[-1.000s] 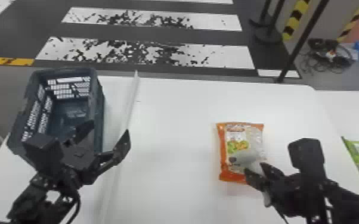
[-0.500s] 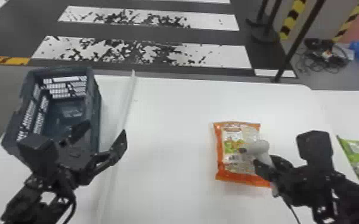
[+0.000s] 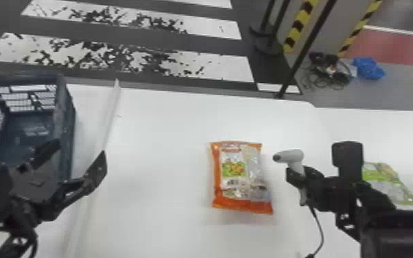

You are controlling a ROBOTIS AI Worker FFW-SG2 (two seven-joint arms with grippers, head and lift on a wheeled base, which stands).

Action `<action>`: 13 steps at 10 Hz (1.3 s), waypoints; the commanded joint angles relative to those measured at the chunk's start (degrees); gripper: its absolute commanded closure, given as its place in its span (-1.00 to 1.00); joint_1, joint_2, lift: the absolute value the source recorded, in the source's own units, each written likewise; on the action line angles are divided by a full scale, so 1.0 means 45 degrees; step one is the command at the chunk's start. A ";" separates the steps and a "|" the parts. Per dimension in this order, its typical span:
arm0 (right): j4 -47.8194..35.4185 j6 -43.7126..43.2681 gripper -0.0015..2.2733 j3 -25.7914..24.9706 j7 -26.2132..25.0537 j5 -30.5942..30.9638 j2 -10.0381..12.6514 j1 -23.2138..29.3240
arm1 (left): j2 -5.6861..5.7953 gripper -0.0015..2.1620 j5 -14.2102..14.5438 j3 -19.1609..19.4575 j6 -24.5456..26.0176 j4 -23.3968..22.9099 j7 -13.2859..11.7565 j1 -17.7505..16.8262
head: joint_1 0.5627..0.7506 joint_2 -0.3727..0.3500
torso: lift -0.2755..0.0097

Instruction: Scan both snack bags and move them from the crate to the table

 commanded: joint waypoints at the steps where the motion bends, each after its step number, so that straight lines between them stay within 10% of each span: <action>1: 0.1417 -0.1253 0.99 -0.0606 -0.0126 -0.0197 -0.0078 -0.0532 | 0.0000 -0.92 -0.0003 -0.0030 0.0063 0.0001 -0.0027 -0.0060 | 0.41 -0.61 | 0.32; 11: 0.6475 -0.4339 0.98 -0.0899 -0.0653 -0.0841 -0.0859 -0.2036 | 0.0136 -0.92 0.0075 -0.0206 0.0180 0.0020 -0.0027 -0.0217 | 0.41 -0.91 | 0.32; 13: 0.6456 -0.4847 0.51 -0.0957 -0.0712 -0.1193 -0.0839 -0.1841 | 0.0136 -0.92 0.0075 -0.0264 0.0219 -0.0019 -0.0027 -0.0217 | 0.41 -0.93 | 0.32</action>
